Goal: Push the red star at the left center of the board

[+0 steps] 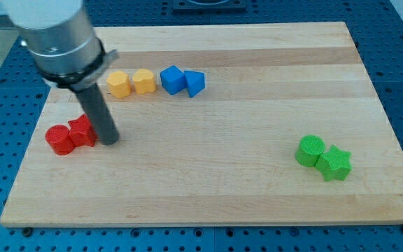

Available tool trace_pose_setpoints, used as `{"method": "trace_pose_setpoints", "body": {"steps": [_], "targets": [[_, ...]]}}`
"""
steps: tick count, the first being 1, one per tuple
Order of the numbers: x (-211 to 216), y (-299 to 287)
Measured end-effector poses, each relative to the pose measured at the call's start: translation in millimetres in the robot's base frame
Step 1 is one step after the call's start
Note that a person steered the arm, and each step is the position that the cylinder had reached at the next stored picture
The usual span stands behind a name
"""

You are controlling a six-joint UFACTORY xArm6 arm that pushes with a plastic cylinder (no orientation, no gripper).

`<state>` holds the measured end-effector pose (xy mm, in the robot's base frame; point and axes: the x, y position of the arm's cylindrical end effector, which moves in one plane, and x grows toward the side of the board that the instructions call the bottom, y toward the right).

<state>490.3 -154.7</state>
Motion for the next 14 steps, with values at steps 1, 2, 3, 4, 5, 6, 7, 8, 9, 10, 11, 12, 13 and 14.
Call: {"method": "trace_pose_setpoints", "body": {"steps": [1,2,3,4,5,6,7,8,9,10,11,12,13,14], "targets": [[18,13],[19,9],[19,11],[12,5],[-24,-11],[-46,-20],[-15,8],[23,18],[45,-14],[35,-36],[-4,-49],[-14,-55],[-25,-58],[-34,-72]]}}
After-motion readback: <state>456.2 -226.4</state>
